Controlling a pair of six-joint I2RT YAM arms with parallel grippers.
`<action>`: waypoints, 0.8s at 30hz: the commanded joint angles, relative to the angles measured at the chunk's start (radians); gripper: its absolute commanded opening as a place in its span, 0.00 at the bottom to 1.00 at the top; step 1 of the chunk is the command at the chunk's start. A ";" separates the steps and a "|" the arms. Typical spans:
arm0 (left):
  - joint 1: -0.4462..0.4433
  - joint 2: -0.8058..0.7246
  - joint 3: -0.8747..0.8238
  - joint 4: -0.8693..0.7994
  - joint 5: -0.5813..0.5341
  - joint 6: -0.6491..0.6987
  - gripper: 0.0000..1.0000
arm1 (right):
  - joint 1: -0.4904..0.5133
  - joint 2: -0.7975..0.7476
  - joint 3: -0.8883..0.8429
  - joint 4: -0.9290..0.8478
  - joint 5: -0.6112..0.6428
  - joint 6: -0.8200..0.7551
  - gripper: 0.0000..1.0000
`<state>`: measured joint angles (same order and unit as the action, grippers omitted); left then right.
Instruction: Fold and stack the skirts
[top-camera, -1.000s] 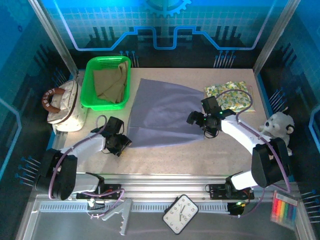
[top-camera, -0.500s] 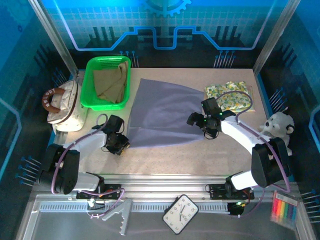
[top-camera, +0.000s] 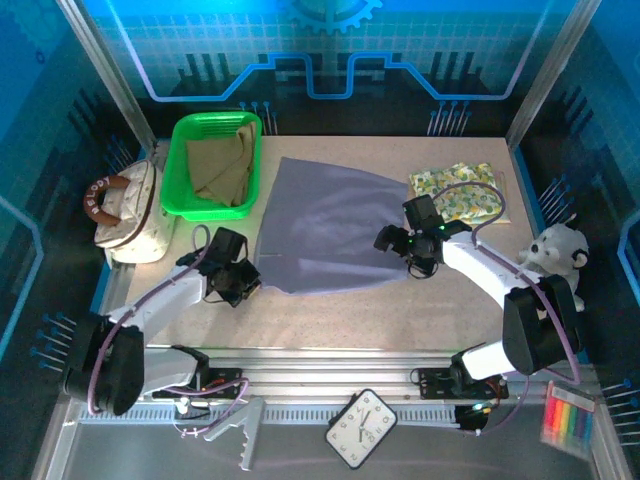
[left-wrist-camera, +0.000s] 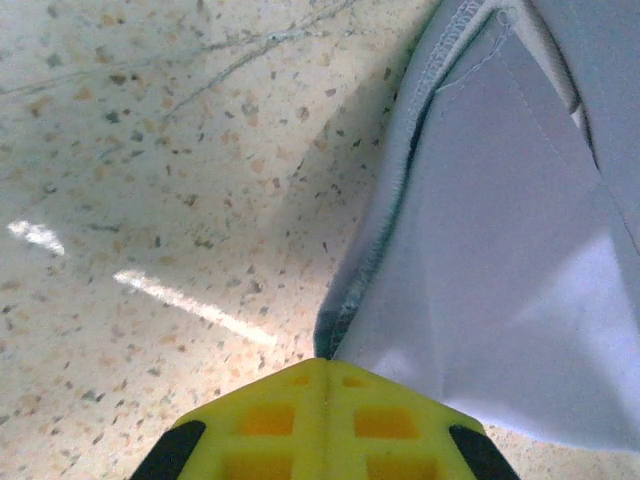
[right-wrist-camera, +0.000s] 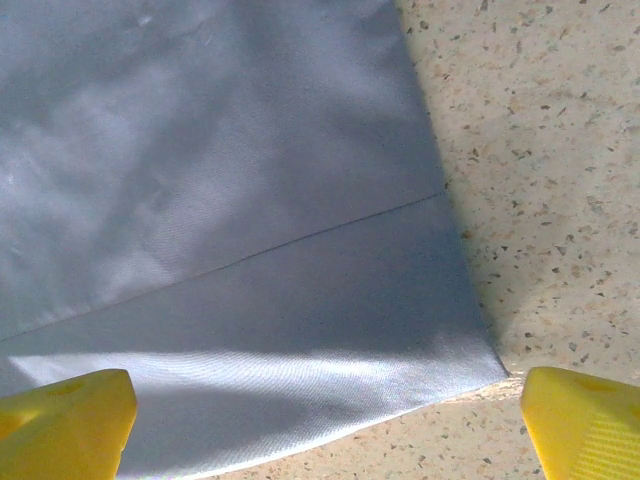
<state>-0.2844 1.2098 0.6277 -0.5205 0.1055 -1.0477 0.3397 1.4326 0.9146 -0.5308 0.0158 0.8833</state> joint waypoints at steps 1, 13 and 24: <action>-0.003 -0.059 0.028 -0.088 -0.025 -0.003 0.00 | -0.008 -0.011 0.016 -0.011 0.003 0.007 1.00; 0.003 -0.158 0.134 -0.055 -0.120 0.054 0.00 | -0.033 -0.064 -0.024 0.056 -0.013 -0.023 1.00; 0.005 0.031 0.356 -0.012 -0.091 0.213 0.00 | -0.048 -0.133 -0.117 -0.021 -0.027 0.021 0.92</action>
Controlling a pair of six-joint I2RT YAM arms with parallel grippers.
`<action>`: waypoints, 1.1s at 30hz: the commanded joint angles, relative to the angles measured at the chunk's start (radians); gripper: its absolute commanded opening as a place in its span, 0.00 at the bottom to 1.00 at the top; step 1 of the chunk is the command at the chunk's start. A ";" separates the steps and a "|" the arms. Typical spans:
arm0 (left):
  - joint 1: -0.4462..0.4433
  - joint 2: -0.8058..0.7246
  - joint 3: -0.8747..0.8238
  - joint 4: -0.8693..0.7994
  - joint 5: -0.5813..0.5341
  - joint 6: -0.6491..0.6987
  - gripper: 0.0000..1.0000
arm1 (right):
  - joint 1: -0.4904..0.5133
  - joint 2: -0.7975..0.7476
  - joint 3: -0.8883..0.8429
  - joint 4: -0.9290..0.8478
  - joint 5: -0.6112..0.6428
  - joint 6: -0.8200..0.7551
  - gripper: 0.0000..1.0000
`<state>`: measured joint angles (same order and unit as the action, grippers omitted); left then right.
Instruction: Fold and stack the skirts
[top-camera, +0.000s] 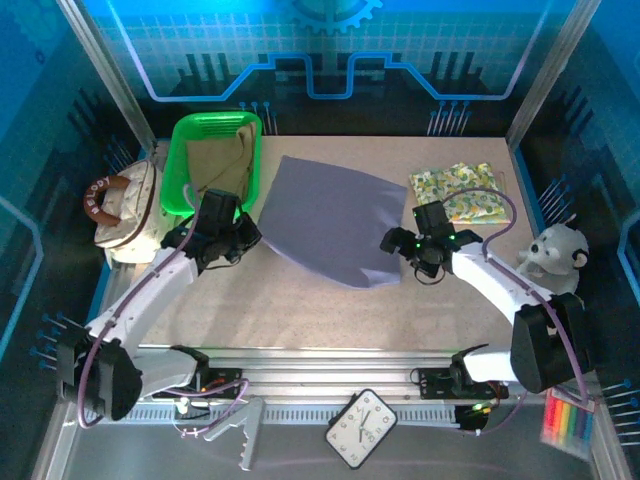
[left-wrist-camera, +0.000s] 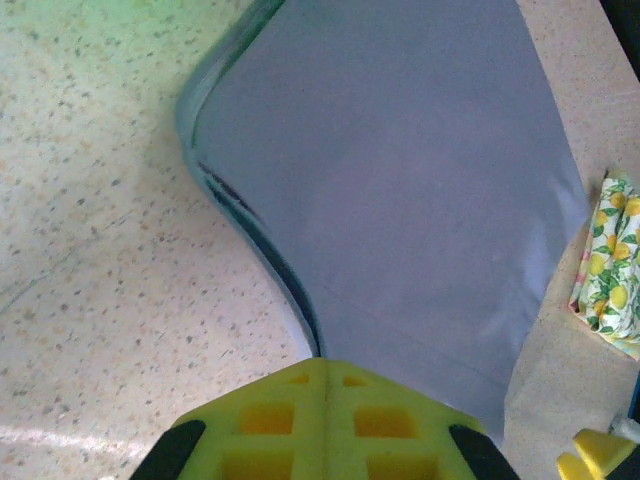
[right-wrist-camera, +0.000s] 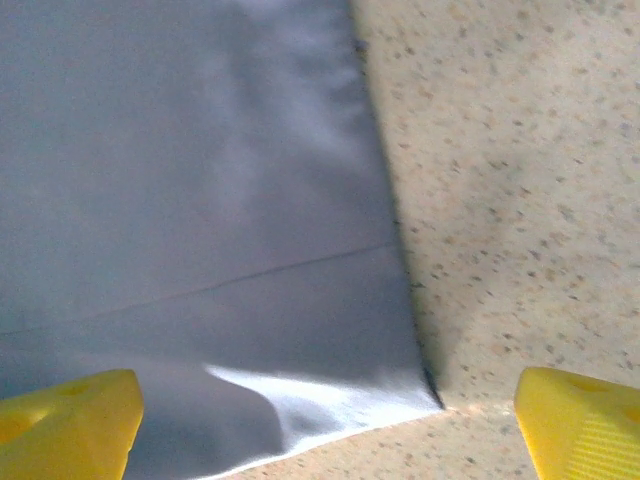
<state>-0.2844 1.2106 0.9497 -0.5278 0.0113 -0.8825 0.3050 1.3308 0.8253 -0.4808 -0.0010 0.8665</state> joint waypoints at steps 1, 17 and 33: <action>0.005 0.040 0.043 -0.010 0.009 0.040 0.00 | -0.014 -0.038 -0.043 -0.067 -0.032 0.041 0.89; 0.028 0.099 0.082 -0.090 0.019 0.000 0.00 | -0.014 0.105 -0.112 0.046 -0.144 0.032 0.37; 0.041 0.093 0.057 -0.090 0.029 -0.014 0.00 | 0.012 0.167 -0.131 0.191 -0.128 0.023 0.28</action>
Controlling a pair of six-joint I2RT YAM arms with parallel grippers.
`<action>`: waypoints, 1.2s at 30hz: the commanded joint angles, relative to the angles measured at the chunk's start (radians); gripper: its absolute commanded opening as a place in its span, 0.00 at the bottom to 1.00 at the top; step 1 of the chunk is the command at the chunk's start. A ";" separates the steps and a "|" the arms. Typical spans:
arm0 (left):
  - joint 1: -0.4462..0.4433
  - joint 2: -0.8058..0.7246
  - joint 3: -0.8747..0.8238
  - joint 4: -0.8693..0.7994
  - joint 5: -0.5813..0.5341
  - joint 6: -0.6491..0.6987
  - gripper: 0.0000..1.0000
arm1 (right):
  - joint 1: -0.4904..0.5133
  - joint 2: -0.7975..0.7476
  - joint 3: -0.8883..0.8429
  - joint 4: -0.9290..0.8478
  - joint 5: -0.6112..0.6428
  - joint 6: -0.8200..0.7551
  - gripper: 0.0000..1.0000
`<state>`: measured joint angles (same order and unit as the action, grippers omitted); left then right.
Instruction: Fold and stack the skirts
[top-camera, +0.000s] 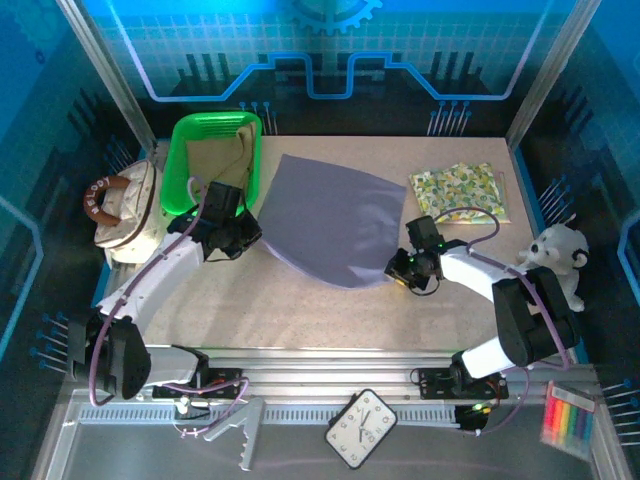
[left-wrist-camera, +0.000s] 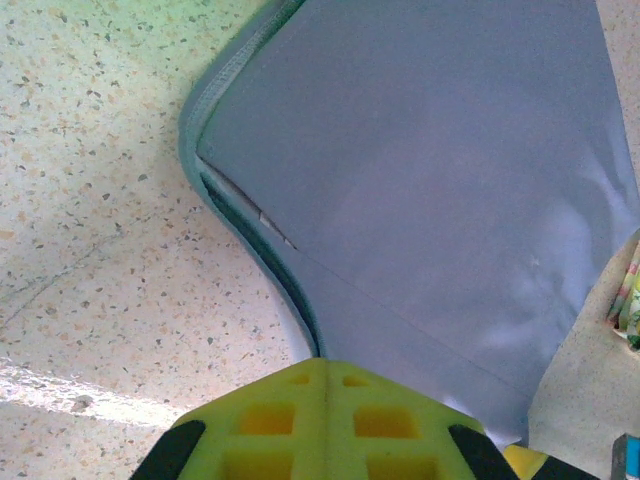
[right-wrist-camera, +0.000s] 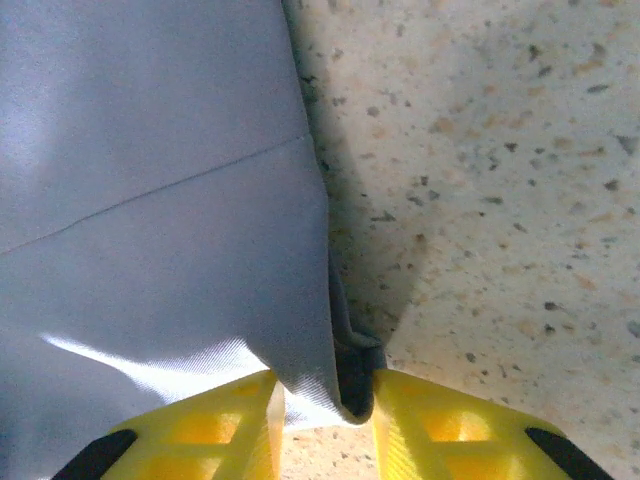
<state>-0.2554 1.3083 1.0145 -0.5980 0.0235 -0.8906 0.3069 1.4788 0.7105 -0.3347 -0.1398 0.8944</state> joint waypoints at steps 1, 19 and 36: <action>0.015 -0.007 -0.008 -0.022 0.015 -0.006 0.00 | 0.011 0.024 -0.020 0.048 0.010 -0.006 0.27; 0.022 -0.024 -0.033 -0.024 0.013 -0.012 0.00 | 0.024 0.004 -0.034 0.121 -0.001 -0.057 0.22; 0.035 -0.045 0.136 -0.060 -0.083 0.083 0.00 | -0.110 -0.232 0.067 -0.099 -0.059 -0.107 0.00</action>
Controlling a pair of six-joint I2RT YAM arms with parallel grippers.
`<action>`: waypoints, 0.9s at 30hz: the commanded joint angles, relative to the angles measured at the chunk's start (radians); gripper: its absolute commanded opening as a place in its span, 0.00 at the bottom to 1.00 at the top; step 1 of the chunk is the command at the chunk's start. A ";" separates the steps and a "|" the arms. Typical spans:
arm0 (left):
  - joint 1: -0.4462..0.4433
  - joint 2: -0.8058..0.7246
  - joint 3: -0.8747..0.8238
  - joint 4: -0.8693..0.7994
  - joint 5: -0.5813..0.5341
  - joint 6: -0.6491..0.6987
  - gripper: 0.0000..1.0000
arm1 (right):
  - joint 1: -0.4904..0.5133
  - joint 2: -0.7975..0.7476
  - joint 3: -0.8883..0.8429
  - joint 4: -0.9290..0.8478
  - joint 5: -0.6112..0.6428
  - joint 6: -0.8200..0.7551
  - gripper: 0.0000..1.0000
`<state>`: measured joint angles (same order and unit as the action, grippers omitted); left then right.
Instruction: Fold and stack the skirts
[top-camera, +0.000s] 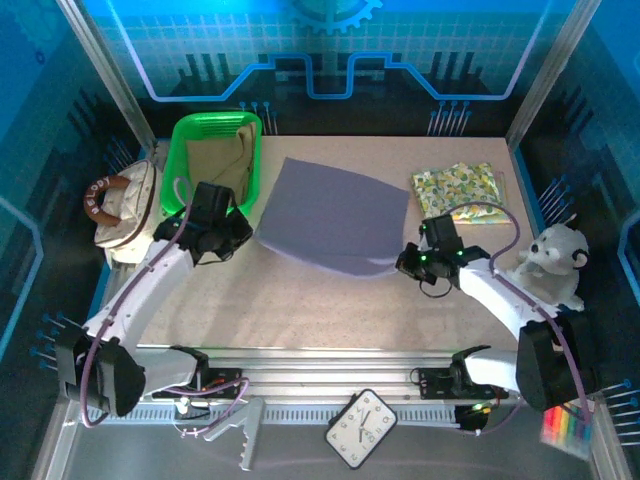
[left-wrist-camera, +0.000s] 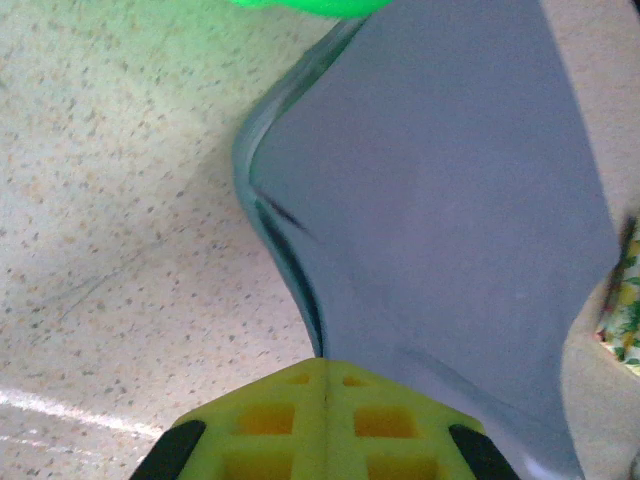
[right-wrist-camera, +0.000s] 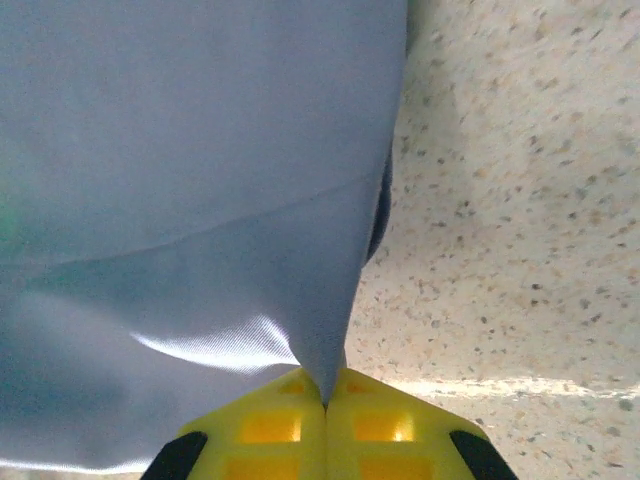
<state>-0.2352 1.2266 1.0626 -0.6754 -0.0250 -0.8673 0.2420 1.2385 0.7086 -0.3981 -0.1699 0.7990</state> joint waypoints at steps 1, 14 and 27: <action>0.019 0.060 0.113 0.033 -0.037 0.073 0.00 | -0.060 0.024 0.095 -0.039 -0.032 -0.011 0.00; 0.042 0.535 0.618 0.186 -0.069 0.306 0.00 | -0.179 0.454 0.489 -0.086 -0.069 -0.070 0.00; 0.071 0.847 0.952 0.164 -0.062 0.365 0.00 | -0.222 0.682 0.718 -0.076 -0.104 -0.072 0.00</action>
<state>-0.1867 2.0312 1.9415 -0.5114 -0.0746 -0.5396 0.0353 1.8771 1.3750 -0.4496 -0.2562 0.7418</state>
